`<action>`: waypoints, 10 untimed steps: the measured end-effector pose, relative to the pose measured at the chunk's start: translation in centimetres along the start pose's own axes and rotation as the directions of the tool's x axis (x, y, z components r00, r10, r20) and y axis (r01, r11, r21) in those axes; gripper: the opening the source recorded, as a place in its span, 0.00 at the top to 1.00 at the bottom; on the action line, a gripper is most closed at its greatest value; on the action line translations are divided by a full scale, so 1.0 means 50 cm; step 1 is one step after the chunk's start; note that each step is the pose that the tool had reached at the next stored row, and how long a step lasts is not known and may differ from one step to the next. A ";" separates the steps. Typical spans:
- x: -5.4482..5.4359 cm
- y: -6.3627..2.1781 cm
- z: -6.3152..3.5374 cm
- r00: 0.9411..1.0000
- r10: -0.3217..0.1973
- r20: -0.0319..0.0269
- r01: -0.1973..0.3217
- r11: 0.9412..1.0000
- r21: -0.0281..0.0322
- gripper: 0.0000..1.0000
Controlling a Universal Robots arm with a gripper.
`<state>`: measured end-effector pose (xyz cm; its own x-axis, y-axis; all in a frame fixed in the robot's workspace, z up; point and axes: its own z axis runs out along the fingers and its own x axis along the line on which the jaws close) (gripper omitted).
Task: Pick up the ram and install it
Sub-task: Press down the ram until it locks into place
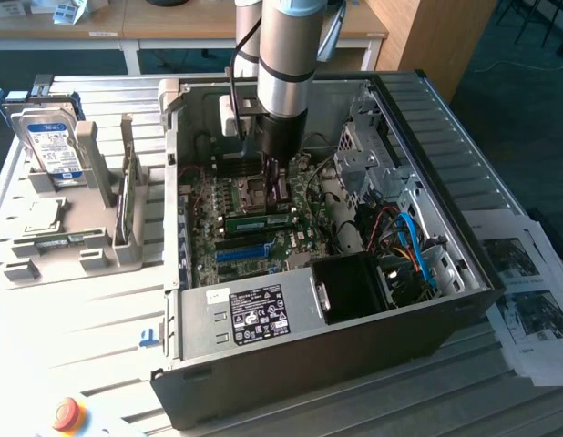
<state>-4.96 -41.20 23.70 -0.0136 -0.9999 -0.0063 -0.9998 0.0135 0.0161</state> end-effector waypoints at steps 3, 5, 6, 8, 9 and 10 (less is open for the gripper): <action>0.000 0.007 0.000 1.000 0.000 0.000 0.000 1.000 0.000 0.90; 0.000 0.011 0.000 1.000 0.000 0.000 0.000 1.000 0.000 0.90; 0.000 0.014 0.000 1.000 0.000 0.000 0.000 1.000 0.000 0.90; 0.000 0.018 0.000 1.000 0.000 0.000 0.000 1.000 0.000 0.90; 0.000 0.020 0.000 1.000 0.000 0.000 0.000 1.000 0.000 0.90; 0.000 0.022 0.000 1.000 0.000 0.000 0.000 1.000 0.000 0.90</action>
<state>-6.09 -41.19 23.69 -0.0136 -0.9999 -0.0063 -0.9998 0.0134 0.0161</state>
